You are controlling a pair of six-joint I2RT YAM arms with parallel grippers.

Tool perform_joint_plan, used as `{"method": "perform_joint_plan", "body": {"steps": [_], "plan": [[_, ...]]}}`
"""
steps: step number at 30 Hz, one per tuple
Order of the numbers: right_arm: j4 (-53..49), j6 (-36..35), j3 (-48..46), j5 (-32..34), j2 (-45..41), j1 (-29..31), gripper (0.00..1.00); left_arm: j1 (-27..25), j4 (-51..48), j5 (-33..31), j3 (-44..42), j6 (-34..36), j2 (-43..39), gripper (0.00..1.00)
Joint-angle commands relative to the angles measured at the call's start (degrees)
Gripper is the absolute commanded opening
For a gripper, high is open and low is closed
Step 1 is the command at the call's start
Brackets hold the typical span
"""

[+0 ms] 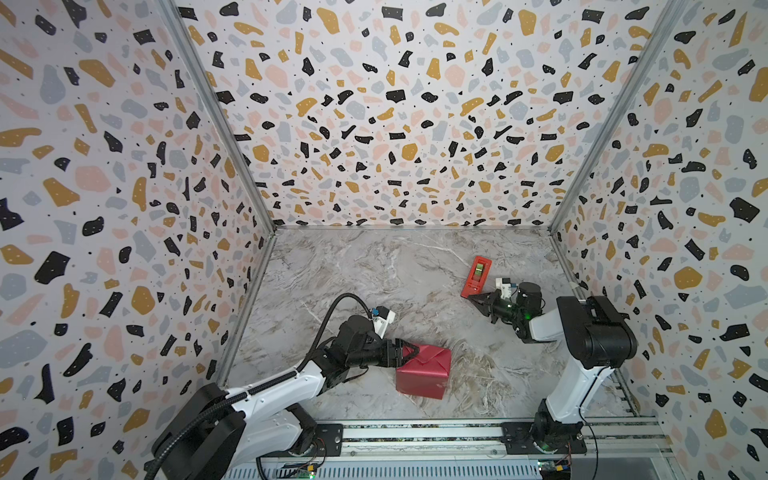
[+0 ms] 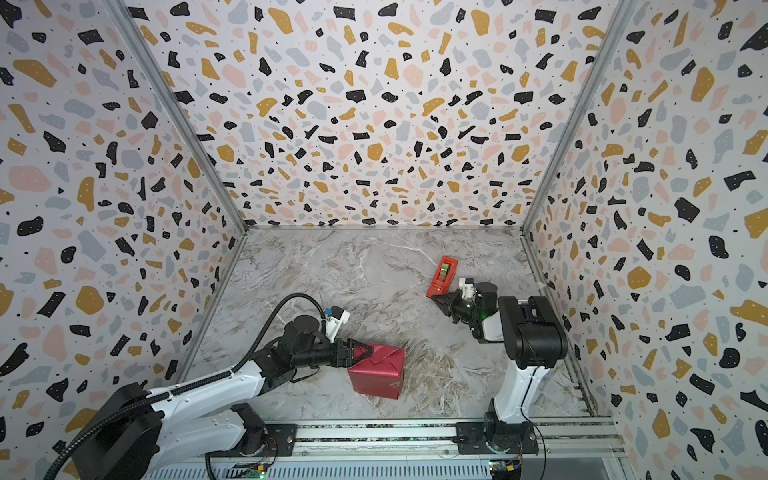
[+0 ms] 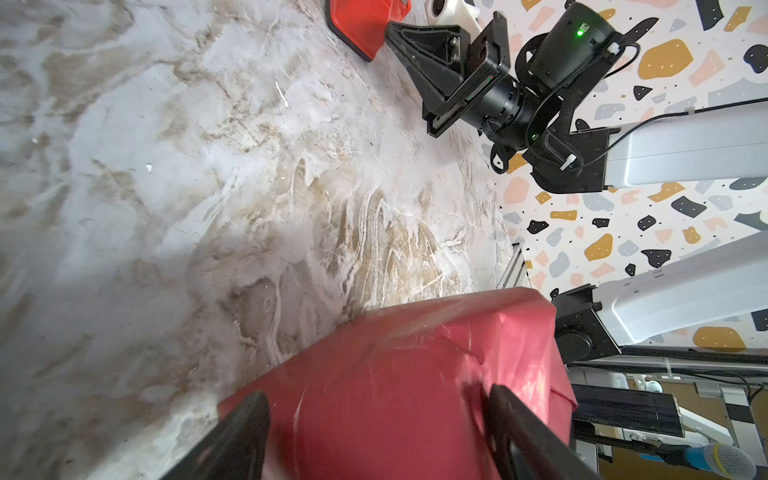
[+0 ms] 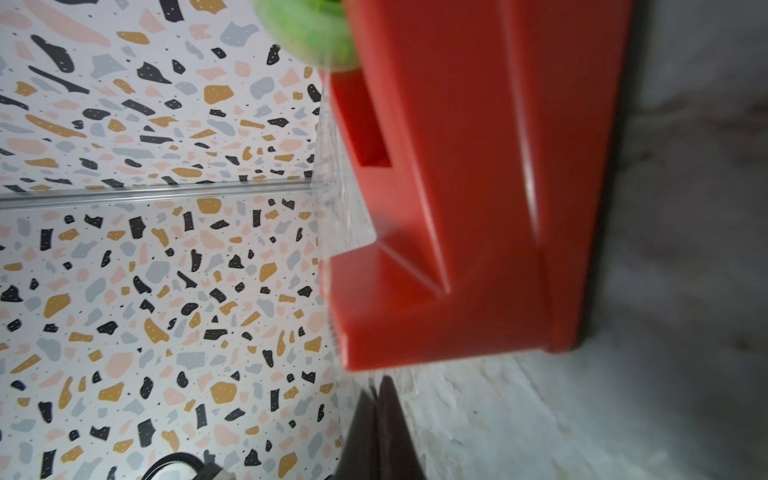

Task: Wrap the gift box in paper
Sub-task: 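Pull clear tape from the red dispenser with right gripper while left holds box, then carry the tape strip with the right gripper to the box's top seam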

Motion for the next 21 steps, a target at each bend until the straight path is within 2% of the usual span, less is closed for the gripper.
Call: {"method": "perform_joint_plan", "body": {"steps": [1,5,13,18,21], "plan": [[-7.22,-5.89,-0.14,2.40,1.01,0.39,0.00,-0.51,-15.23,-3.55,-3.29,2.66,1.60,0.81],[-14.59,-11.87,0.49,8.21,0.58,0.29,0.00,-0.49,-15.37,-3.63,-3.24,2.66,1.45,0.81],[-24.41,-19.58,3.40,13.19,-0.52,0.16,0.00,-0.45,-15.78,-3.92,-3.27,2.82,1.25,0.81],[-24.18,-21.23,3.33,9.83,-4.59,0.05,0.00,-0.52,-15.77,-4.15,-3.32,2.91,1.24,0.81],[-24.85,-21.49,1.40,5.85,-13.14,0.81,0.00,-0.53,-16.05,-4.30,-3.43,3.10,1.19,0.81]]}}
